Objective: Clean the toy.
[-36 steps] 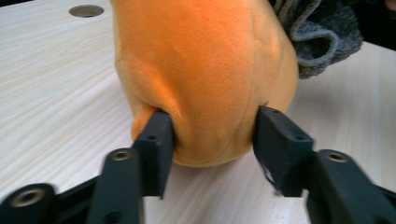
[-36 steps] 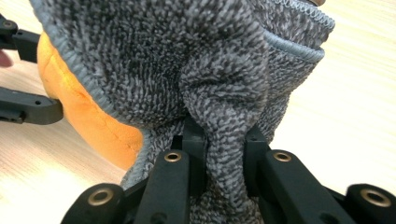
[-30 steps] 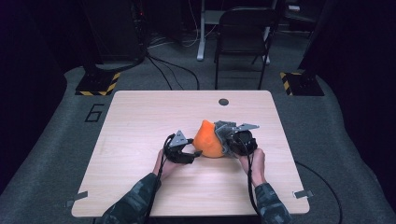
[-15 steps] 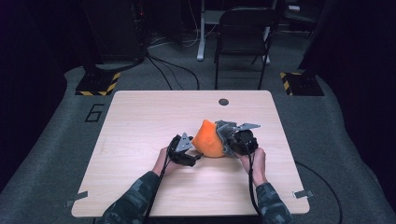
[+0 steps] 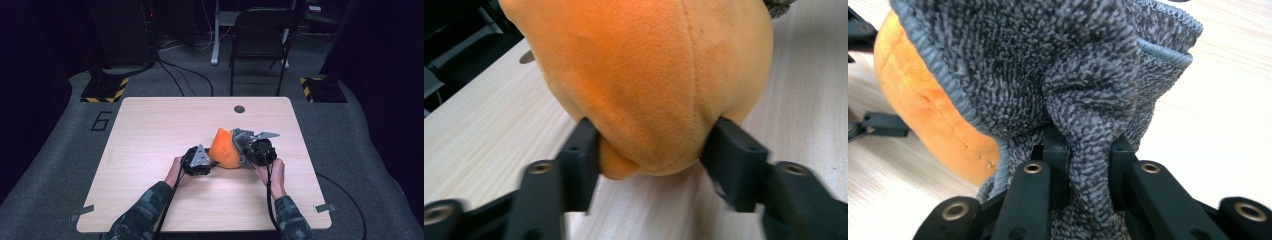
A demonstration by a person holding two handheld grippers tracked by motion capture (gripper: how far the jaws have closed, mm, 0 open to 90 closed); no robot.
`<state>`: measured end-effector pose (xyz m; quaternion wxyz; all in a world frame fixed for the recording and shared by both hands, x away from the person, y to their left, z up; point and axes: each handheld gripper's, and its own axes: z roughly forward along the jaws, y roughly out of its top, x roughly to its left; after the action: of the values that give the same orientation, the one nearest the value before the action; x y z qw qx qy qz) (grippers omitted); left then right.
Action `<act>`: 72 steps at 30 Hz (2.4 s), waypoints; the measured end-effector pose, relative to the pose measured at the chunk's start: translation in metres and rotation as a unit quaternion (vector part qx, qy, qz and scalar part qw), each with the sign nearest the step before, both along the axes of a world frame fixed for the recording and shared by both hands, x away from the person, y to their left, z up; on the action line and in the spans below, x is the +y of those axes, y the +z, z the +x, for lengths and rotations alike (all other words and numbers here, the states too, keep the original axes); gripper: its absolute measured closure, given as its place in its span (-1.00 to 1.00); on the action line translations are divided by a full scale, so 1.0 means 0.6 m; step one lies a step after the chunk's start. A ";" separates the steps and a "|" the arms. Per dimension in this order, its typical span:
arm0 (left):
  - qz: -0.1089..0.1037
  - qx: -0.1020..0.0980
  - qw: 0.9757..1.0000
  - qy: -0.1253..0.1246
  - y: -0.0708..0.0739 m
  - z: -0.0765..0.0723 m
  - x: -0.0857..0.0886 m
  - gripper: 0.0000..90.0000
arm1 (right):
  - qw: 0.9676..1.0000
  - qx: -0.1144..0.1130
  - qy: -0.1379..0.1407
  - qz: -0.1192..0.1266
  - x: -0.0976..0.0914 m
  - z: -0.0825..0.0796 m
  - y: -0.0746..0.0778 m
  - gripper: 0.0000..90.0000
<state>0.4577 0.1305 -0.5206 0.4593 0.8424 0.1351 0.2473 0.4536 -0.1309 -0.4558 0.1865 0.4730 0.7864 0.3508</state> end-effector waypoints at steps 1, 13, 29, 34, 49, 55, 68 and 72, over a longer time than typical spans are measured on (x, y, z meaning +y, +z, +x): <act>-0.003 0.001 1.000 0.003 -0.001 0.000 0.000 0.20 | 1.000 -0.003 0.001 -0.001 -0.001 0.000 0.001 0.72; -0.016 0.017 1.000 0.011 -0.004 0.001 0.002 0.57 | 0.998 0.001 -0.062 -0.015 -0.101 -0.036 0.010 0.71; -0.046 0.020 0.999 0.005 0.011 -0.004 0.005 0.66 | 0.997 0.017 -0.073 -0.020 -0.108 -0.026 -0.009 0.70; -0.080 0.039 0.996 0.007 0.033 -0.012 0.006 0.66 | 0.997 0.018 -0.079 -0.018 -0.114 -0.025 -0.009 0.70; -0.157 0.167 0.972 0.054 0.099 -0.037 0.018 0.65 | 0.996 0.021 -0.080 -0.021 -0.116 -0.024 -0.010 0.69; -0.170 0.222 0.957 0.069 0.098 -0.042 0.019 0.65 | 0.996 0.026 -0.083 -0.024 -0.116 -0.024 -0.014 0.69; -0.165 0.278 0.940 0.106 0.044 -0.027 0.023 0.56 | 0.999 0.011 -0.048 -0.007 -0.084 -0.039 0.021 0.70; -0.165 0.277 0.941 0.106 0.044 -0.028 0.021 0.52 | 1.000 -0.015 0.005 -0.010 -0.024 -0.062 0.058 0.70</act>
<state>0.4407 0.1431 -0.4941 0.5070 0.7710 0.3844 0.0256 0.4164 -0.1450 -0.4211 0.2018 0.4617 0.7893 0.3510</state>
